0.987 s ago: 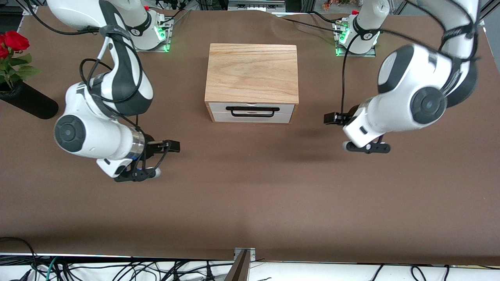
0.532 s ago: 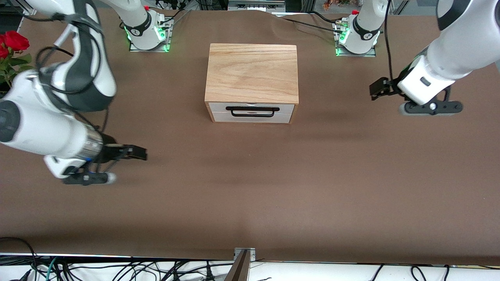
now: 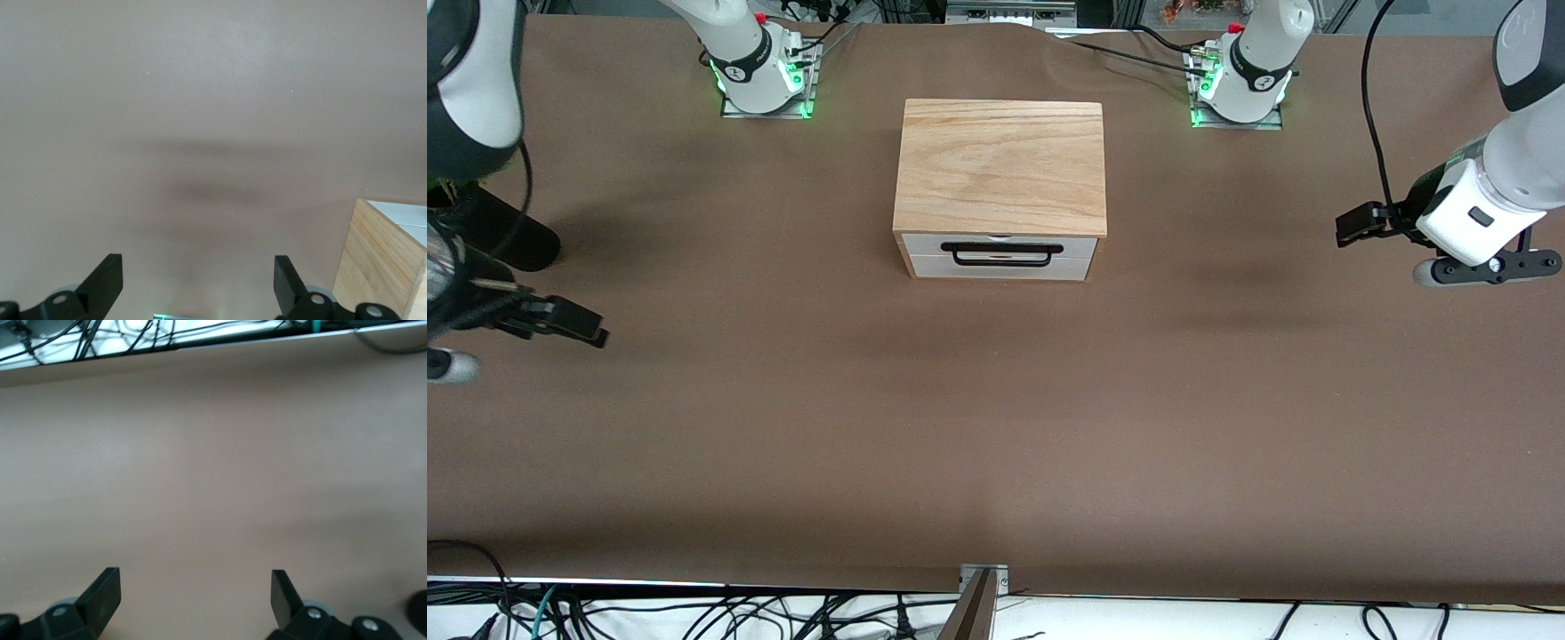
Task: Close drawer with both arms simultaneously
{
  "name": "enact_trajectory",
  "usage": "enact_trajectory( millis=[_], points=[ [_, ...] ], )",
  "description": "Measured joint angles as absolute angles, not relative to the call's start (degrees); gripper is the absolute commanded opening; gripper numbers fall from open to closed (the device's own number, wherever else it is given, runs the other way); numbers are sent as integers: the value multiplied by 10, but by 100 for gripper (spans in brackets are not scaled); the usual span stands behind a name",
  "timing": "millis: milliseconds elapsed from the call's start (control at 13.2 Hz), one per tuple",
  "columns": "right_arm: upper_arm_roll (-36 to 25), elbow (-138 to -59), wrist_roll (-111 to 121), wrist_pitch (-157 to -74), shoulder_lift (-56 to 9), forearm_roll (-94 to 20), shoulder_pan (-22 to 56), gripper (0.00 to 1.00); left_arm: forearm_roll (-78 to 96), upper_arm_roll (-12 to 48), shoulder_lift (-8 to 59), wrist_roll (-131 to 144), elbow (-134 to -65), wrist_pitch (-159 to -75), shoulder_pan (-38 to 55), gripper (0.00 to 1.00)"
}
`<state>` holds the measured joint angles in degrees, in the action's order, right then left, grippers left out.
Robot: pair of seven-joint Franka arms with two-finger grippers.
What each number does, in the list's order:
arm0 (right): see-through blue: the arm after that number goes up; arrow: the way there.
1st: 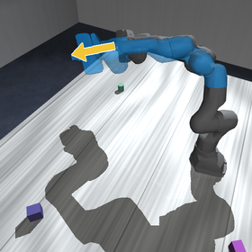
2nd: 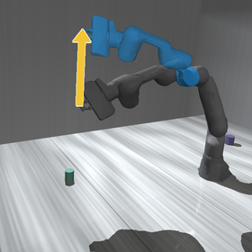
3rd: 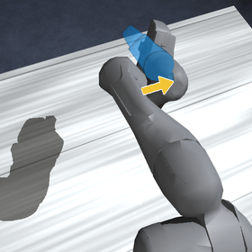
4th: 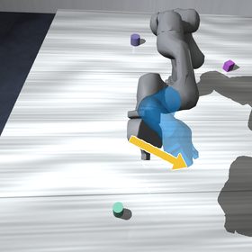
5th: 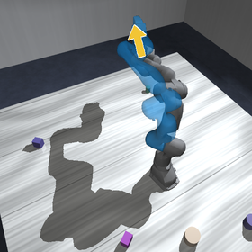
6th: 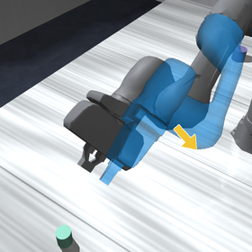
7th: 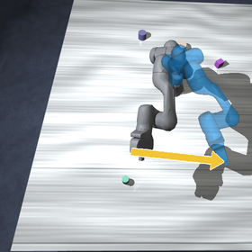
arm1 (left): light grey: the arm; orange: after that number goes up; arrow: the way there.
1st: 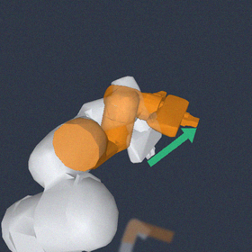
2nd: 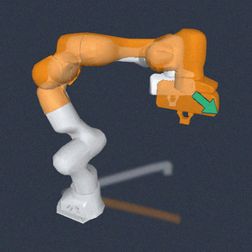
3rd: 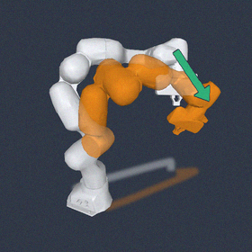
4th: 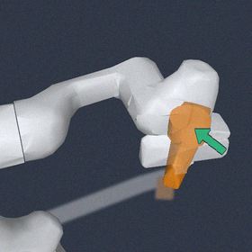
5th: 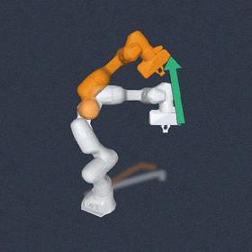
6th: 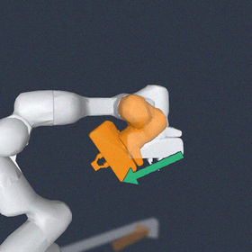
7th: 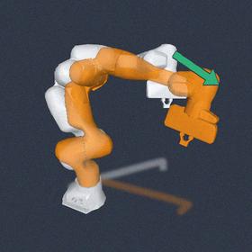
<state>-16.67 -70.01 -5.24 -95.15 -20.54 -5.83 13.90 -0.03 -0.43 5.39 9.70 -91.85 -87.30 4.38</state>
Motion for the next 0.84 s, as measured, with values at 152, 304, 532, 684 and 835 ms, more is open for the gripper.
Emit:
enact_trajectory(
  millis=[152,304,532,684,835],
  points=[
    [-141,-722,-52,-950,-173,-16,124,100,0,0,54,97,-918,-881,44,100],
    [-115,-752,-53,-951,-147,6,104,100,0,1,54,97,-918,-886,44,100],
    [-76,-782,-52,-951,-129,8,57,100,12,1,54,97,-907,-892,44,100],
    [-60,-799,-52,-950,-116,8,48,100,13,1,54,98,-900,-892,44,100],
    [-56,-804,-52,-944,-113,8,48,100,13,1,54,98,-899,-892,44,100]
  ],
)
